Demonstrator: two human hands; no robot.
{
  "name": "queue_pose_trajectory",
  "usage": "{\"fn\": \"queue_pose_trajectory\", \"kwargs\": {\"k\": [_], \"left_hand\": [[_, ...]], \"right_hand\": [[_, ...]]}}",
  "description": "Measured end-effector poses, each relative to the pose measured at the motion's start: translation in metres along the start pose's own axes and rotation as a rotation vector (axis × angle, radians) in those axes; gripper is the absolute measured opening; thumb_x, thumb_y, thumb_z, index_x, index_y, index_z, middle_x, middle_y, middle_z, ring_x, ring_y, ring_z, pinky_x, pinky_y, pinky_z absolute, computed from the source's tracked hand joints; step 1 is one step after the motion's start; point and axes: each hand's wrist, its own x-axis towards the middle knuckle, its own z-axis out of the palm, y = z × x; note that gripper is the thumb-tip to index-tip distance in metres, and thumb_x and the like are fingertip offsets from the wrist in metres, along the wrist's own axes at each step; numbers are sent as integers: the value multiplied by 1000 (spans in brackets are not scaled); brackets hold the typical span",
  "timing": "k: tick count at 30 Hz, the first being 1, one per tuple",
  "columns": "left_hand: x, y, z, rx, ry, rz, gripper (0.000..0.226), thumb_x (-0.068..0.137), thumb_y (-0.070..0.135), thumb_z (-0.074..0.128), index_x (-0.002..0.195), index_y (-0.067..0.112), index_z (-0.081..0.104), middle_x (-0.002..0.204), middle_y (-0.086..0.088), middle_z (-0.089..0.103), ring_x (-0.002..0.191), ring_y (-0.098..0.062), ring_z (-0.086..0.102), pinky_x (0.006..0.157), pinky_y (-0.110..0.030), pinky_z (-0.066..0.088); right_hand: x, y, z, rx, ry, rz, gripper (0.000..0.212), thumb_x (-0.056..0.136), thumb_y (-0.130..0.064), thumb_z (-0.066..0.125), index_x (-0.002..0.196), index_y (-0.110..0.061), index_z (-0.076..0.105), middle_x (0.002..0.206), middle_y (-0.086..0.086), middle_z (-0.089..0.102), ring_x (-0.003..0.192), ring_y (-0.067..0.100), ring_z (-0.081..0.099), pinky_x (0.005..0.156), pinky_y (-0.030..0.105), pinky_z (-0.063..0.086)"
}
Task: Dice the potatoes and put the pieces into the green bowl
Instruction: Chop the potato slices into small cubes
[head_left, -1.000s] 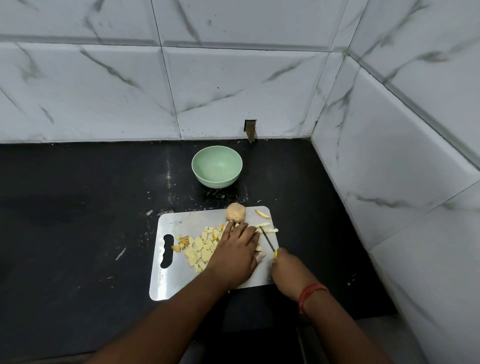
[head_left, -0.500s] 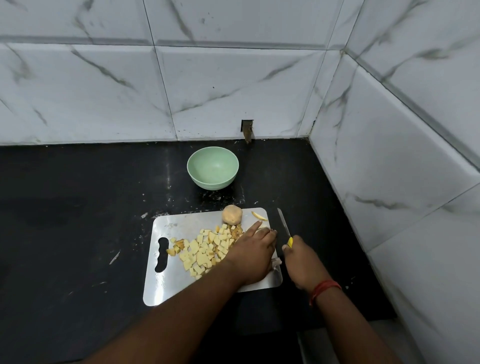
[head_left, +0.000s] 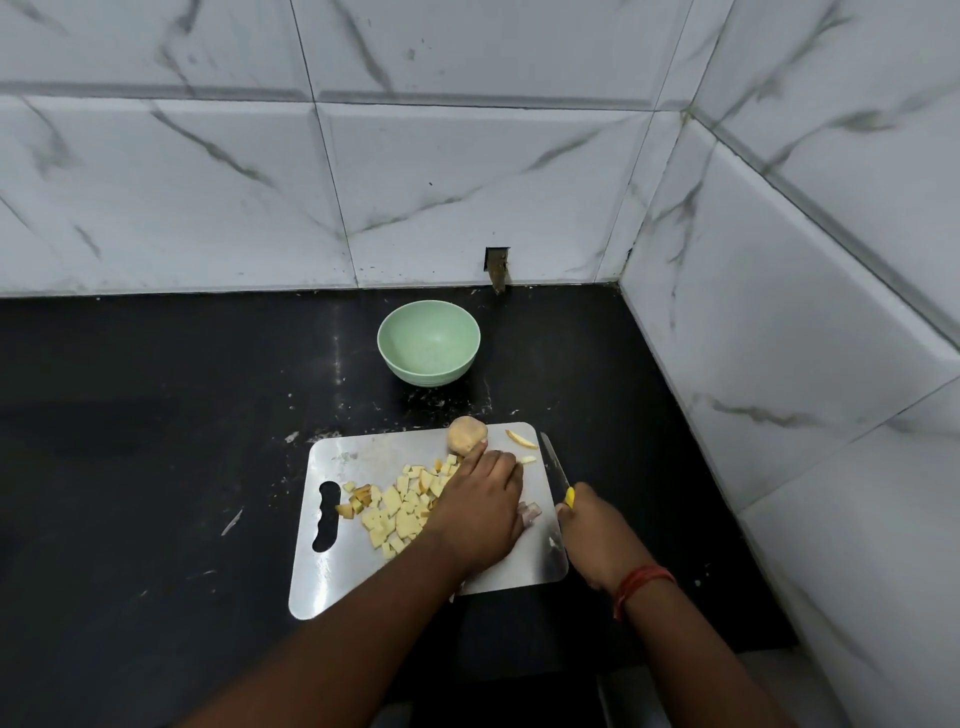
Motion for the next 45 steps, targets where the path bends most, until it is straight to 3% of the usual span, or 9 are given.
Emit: {"fn": "queue_pose_trajectory", "kwargs": {"k": [4,9,13,19,26,30,34,38,45], "left_hand": [[0,-1,1,4,3,-4,64,102,53,32,134,5,61,124,-6,56,122,-24,50,126,-43,16],[0,-1,4,19,21,-3,65,99,53,30,127,7,68,117,-2,60,112,-23,54,123,-41,22],[0,-1,-1,-35,-13,-22,65,104,50,33,143,2,53,129,-6,55,124,-26,48,125,-39,12],[-4,-3,-1,-46,-9,-31,61,102,49,43,137,2,59,124,-5,56,122,-26,49,123,-39,20],[-2,-3,-1,-77,-20,-35,58,102,48,42,131,3,64,120,-4,56,117,-27,49,118,-41,34],[-2,-2,-1,-65,-56,-39,60,104,47,37,136,1,59,124,-7,54,118,-29,47,116,-43,34],[-2,-3,0,-38,-33,-8,57,103,46,40,128,2,66,118,-5,57,111,-27,49,111,-42,40],[-1,-4,2,-43,-54,-10,56,103,45,40,129,2,65,120,-5,56,113,-27,48,114,-42,37],[-2,-6,3,-39,-35,-4,60,102,46,35,131,2,64,121,-4,56,111,-26,47,112,-41,38]], "right_hand": [[-1,1,4,-88,-41,10,13,102,-24,40,102,-12,44,96,7,55,86,20,55,73,29,39],[1,0,8,-159,-49,10,19,102,-24,40,110,-9,47,113,14,61,102,27,61,77,29,41],[4,-4,11,-202,-62,28,22,101,-22,40,117,-8,47,119,15,60,108,29,60,82,30,42],[9,-6,18,-239,-76,64,24,99,-18,40,120,-9,47,119,14,60,106,27,61,77,28,40],[15,-11,26,-304,-82,114,32,97,-11,41,128,-5,45,125,16,58,112,29,60,84,30,44],[18,-12,29,-353,-85,148,33,98,-12,42,131,-6,43,123,14,59,108,24,62,78,28,44],[11,0,31,-341,-88,117,32,99,-14,41,130,-6,42,115,12,62,95,21,63,72,27,44],[3,10,29,-288,-98,75,32,100,-15,38,130,-5,42,118,14,61,103,25,63,76,28,43],[-2,-1,21,-233,-42,15,22,98,-13,37,118,-8,44,113,14,61,97,25,62,70,27,40]]}}
